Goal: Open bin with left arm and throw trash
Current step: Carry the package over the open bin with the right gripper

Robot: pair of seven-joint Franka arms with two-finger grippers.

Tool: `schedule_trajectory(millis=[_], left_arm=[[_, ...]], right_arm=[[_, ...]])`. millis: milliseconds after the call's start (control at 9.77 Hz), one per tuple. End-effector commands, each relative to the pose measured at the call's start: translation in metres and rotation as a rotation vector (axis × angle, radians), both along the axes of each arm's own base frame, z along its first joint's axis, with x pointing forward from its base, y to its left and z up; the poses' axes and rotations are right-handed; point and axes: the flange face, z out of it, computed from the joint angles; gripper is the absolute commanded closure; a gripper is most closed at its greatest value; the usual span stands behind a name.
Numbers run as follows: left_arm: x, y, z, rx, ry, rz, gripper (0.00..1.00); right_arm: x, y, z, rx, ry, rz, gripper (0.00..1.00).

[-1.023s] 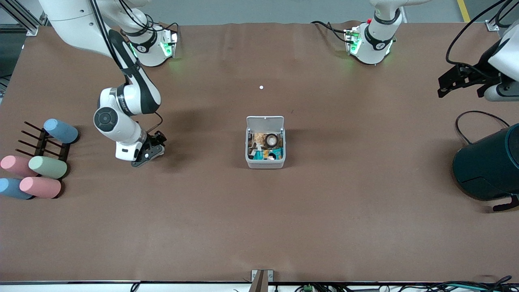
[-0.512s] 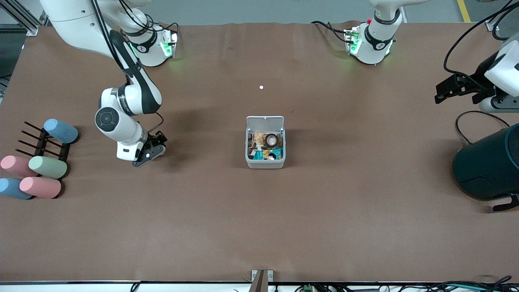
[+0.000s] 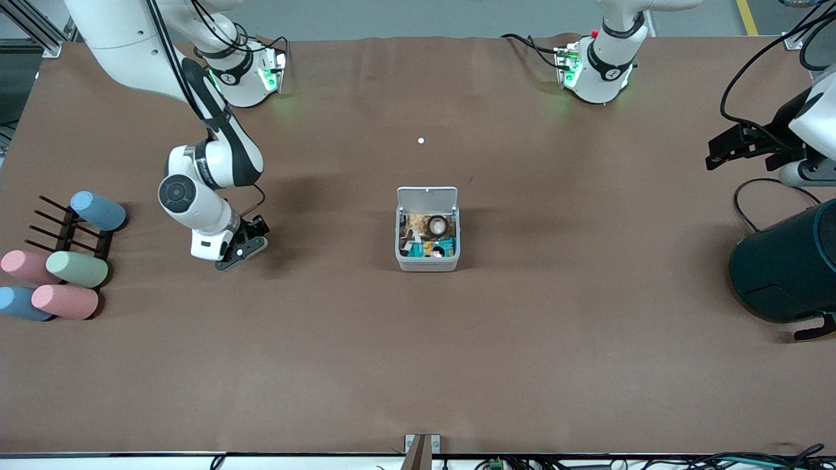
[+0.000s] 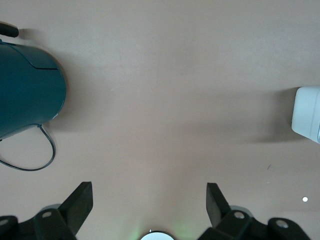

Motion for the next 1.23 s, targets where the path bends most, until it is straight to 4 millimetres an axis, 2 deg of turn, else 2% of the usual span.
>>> schedule_trajectory(millis=[0,307,409,614,819,1023,1126], left_arm=[[-0.007,0.008,0.011,-0.005,-0.001,0.004,0.00],[-0.016,0.016,0.018,-0.013,0.008,0.018,0.00],[-0.016,0.026,0.019,-0.016,0.008,0.034,0.00],[-0.019,0.028,0.016,-0.014,0.033,0.040,0.00],[-0.018,0.029,0.013,-0.003,0.040,0.040,0.00],[-0.012,0.026,0.014,-0.005,0.004,0.036,0.00],[-0.009,0.022,0.014,-0.005,-0.010,0.030,0.00]], right_arm=[[-0.003,-0.001,0.002,0.009,-0.002,-0.003,0.47],[-0.005,0.000,0.003,0.007,0.027,-0.006,0.54],[-0.005,0.002,0.007,0.006,0.042,-0.003,0.55],[0.000,0.007,0.024,0.008,0.058,-0.004,0.55],[0.010,0.025,0.048,0.079,0.127,-0.075,0.55],[0.034,0.063,0.080,0.159,0.116,-0.136,0.55],[0.039,0.098,0.097,0.162,0.091,-0.198,0.55]])
